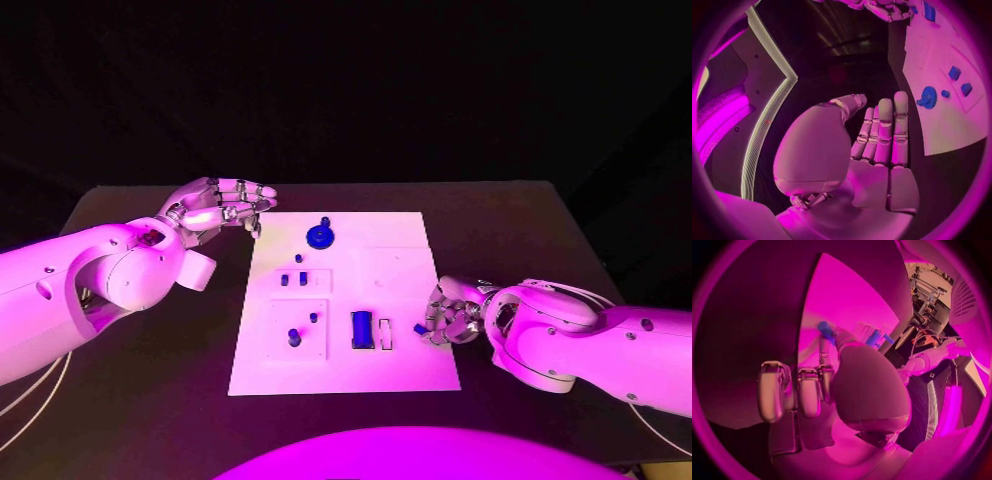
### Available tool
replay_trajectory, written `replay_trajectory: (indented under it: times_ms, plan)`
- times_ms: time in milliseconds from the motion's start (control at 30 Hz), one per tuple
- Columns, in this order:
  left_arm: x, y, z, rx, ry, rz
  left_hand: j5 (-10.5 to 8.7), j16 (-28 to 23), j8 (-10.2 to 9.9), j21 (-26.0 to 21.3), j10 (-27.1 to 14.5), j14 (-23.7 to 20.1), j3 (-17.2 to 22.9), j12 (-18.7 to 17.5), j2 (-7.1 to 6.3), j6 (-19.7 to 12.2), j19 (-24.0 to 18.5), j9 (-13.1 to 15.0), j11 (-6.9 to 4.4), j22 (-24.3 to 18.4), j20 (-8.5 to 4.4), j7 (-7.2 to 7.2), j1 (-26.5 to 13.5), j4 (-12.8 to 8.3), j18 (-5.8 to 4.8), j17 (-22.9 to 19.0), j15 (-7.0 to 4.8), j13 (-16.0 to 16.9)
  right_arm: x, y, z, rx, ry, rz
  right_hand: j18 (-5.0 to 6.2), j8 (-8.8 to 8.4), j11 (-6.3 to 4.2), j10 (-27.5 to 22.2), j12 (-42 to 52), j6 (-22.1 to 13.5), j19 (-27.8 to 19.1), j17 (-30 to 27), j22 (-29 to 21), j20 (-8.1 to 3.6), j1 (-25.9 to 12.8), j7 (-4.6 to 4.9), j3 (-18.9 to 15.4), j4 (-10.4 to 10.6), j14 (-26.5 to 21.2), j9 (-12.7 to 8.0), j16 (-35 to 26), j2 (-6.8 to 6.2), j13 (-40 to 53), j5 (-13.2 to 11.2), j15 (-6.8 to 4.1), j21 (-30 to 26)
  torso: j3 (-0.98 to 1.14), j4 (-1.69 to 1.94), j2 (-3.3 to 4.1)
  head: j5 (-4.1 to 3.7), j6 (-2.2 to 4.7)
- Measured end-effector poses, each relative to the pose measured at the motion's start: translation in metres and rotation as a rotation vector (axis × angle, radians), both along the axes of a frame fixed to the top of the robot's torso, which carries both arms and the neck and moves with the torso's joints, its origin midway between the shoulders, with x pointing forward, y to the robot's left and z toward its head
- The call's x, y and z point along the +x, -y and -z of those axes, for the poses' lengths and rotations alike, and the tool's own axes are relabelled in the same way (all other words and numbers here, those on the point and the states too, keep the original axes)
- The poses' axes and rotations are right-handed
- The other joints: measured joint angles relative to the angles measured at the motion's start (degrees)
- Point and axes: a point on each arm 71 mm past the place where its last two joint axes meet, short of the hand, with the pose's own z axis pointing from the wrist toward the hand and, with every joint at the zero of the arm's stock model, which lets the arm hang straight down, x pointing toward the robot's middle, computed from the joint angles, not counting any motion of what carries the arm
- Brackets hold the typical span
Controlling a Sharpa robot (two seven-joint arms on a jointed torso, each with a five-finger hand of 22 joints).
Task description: Assemble the parts on the task board
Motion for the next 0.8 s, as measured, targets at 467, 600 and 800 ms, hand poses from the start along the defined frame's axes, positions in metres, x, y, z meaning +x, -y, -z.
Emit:
replay_trajectory:
  times_ms: [467, 600, 800]
  plan:
    - [0.0, 0.0, 0.0, 0.002, -0.004, 0.003, 0.0, 0.0, 0.0, 0.0, 0.0, 0.0, 0.0, 0.0, 0.0, 0.0, 0.0, 0.0, 0.0, 0.0, 0.0, 0.02, 0.0, 0.0, 0.0, 0.0, 0.0, 0.0, -0.003, -0.006, -0.001, 0.029, 0.016, -0.006, 0.0, -0.22, 0.02, 0.0, -0.2, -0.1, 0.2, 0.0, 0.0, -0.21, 0.8, -0.12, 6.4, 0.1, 0.0, -0.1, 0.0, 0.19, 0.0, 0.1, -0.01, 0.2, 0.04, -0.02, -0.01, 0.12, 0.35]
    - [-0.001, 0.0, 0.0, 0.003, -0.005, 0.004, 0.0, 0.0, 0.0, 0.0, 0.0, -0.1, 0.0, 0.0, 0.0, -0.2, 0.0, 0.0, 0.0, -0.1, 0.0, 0.21, 0.0, 0.0, 0.0, -0.1, -0.12, -0.1, -0.006, -0.009, -0.001, 0.068, 0.02, 0.003, 0.0, -0.07, -0.21, 0.2, -0.2, -0.5, 0.2, 0.0, 0.0, -0.21, 0.7, -0.29, 9.0, -0.8, -0.1, 0.0, 0.0, 0.36, 0.0, 0.1, -0.34, 0.4, 0.04, -0.01, 0.0, 0.16, 0.37]
    - [-0.001, 0.0, 0.0, 0.003, -0.006, 0.005, 0.22, 0.0, 0.3, 0.0, 0.0, -0.2, 0.0, 0.0, 0.0, -0.2, 0.0, 0.0, 0.0, -0.1, 0.0, 0.21, 0.0, 0.0, 0.0, -0.1, -0.21, -0.1, -0.006, -0.014, -0.009, 0.147, 0.035, 0.03, 0.0, 0.79, -0.51, 0.1, -0.2, -0.7, 0.1, 0.0, 0.0, -0.32, -2.1, -0.5, 11.5, -0.9, 0.0, 0.2, 0.0, 0.14, 0.0, -0.1, -0.42, 0.5, 0.02, -0.01, 0.01, 0.09, 0.26]
